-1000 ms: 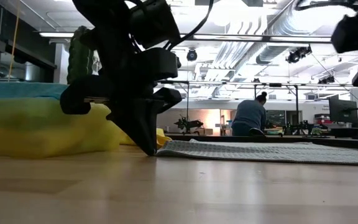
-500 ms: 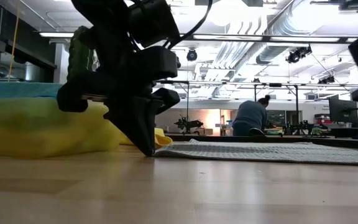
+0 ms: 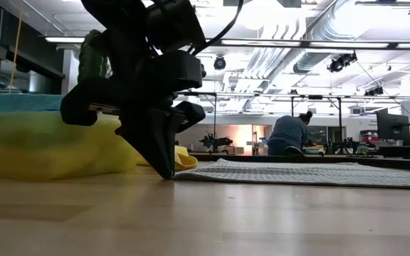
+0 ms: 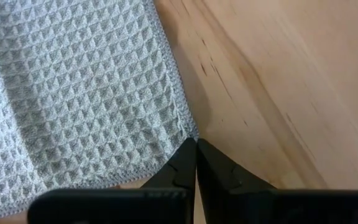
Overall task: Fold microfiber towels
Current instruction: Fold the gray microfiber towel
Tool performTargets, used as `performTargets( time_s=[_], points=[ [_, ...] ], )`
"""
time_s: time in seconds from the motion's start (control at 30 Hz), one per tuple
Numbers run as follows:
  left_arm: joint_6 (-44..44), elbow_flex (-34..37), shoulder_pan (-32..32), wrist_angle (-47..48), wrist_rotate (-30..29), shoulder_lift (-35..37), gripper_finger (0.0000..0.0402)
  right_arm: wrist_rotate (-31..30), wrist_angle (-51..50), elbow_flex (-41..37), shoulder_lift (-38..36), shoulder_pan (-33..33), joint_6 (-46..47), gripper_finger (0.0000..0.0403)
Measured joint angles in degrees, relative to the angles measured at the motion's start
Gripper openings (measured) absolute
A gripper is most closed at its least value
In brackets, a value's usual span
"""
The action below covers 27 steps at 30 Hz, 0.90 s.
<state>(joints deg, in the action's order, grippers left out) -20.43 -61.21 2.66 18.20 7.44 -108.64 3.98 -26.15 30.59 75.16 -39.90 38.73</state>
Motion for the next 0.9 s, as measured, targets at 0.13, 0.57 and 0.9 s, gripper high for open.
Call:
performTargets(
  time_s=[0.13, 0.57, 0.9],
  points=[
    [0.77, 0.0, 0.0, 0.0, 0.02, 0.0, 0.0, -2.36, -0.06, 0.15, 1.52, -1.21, 2.89, 0.013],
    [0.77, 0.0, 0.0, 0.02, -0.02, -0.02, 0.0, -8.23, -10.27, 6.47, -0.63, -1.6, 2.56, 0.0128],
    [0.53, 0.0, 0.0, 0.0, 0.05, -0.02, 0.0, -8.24, -8.83, 4.07, 2.41, -2.16, 0.69, 0.0128]
  ],
)
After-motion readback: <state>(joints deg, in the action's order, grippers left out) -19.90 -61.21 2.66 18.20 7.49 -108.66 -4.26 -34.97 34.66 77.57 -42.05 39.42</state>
